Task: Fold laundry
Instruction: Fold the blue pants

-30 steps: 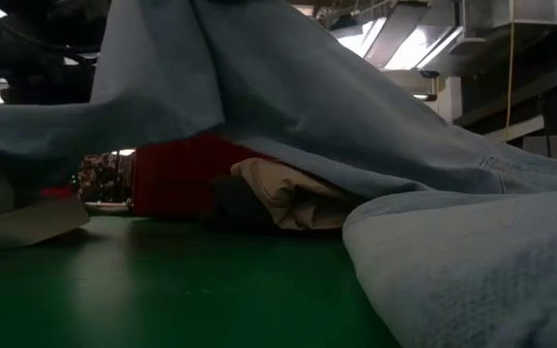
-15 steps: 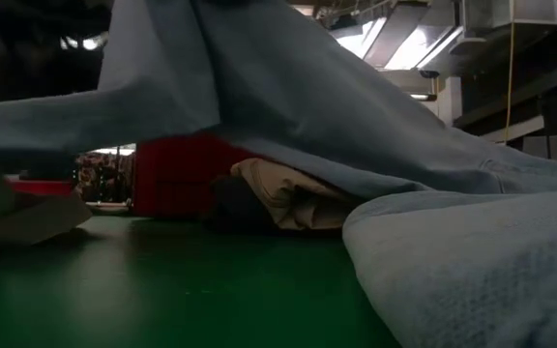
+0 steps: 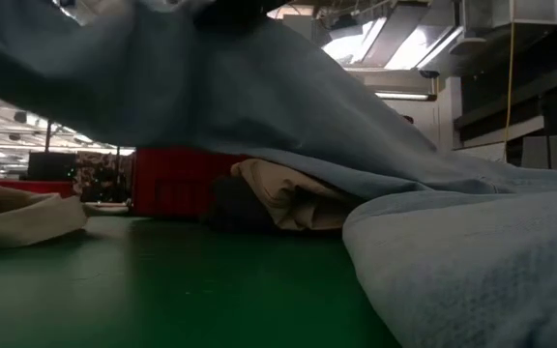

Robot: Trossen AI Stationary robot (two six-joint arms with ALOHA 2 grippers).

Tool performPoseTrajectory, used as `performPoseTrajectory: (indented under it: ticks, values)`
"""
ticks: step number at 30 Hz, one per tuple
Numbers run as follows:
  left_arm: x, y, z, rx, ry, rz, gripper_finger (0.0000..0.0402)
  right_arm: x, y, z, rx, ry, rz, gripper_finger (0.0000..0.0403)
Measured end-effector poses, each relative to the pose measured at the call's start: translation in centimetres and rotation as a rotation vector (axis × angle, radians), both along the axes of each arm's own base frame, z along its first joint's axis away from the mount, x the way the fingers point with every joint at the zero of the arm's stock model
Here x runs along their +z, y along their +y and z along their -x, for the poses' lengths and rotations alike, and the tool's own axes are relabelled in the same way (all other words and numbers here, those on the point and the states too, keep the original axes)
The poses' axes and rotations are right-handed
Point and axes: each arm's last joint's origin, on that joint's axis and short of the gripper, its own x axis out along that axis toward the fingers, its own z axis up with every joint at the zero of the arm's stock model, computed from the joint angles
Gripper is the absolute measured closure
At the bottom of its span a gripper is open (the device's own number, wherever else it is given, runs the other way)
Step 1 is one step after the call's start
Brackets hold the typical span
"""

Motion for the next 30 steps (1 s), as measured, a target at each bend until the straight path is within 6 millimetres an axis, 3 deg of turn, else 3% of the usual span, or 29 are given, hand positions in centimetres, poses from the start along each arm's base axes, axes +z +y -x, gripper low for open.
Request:
performPoseTrajectory:
  ticks: [7, 14, 21, 30]
  values:
    - [6.6, 0.8, 4.4, 0.054, -0.329, -0.041, 0.0401, -0.6, 0.8, -1.0, 0.167, -0.060, -0.109, 0.0394]
    - [10.1, 1.4, 8.0, 0.097, -0.521, -0.065, 0.0401, -0.4, 2.7, -1.8, 0.402, -0.159, -0.284, 0.0394]
    - [10.2, 1.8, 9.1, 0.149, -0.465, -0.105, 0.0401, 0.1, 3.6, -1.7, 0.446, -0.202, -0.278, 0.0394]
    - [8.8, 2.2, 8.8, 0.262, -0.342, -0.206, 0.0401, -1.9, 0.3, -2.0, 0.060, -0.080, -0.127, 0.0393]
